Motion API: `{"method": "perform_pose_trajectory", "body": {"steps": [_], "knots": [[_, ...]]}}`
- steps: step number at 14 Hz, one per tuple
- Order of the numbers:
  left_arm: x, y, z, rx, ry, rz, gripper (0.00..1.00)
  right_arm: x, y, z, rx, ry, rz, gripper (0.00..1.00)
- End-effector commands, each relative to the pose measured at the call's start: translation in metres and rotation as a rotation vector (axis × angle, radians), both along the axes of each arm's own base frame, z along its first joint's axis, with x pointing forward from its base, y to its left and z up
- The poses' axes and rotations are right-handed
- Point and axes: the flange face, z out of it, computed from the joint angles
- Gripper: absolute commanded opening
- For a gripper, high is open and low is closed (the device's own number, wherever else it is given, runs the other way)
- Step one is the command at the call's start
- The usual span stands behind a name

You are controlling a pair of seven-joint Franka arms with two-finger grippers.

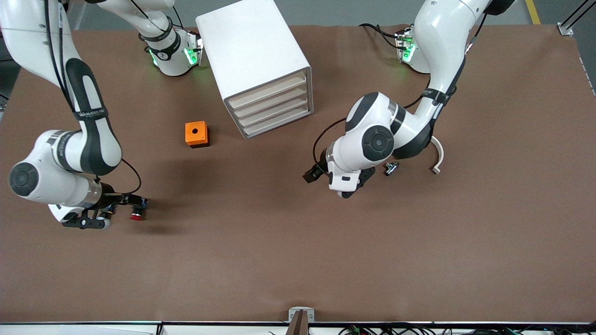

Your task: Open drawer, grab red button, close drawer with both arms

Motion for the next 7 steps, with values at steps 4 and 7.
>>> {"method": "perform_pose_trajectory", "body": {"steps": [4,7], "knots": [[0.022,0.03,0.013,0.055,-0.064,0.013,1.0,-0.024,-0.007,0.121,0.05,0.084,0.001,1.0],[0.034,0.043,0.02,0.045,-0.076,0.037,1.0,-0.049,-0.007,0.184,0.059,0.073,-0.012,1.0]]}}
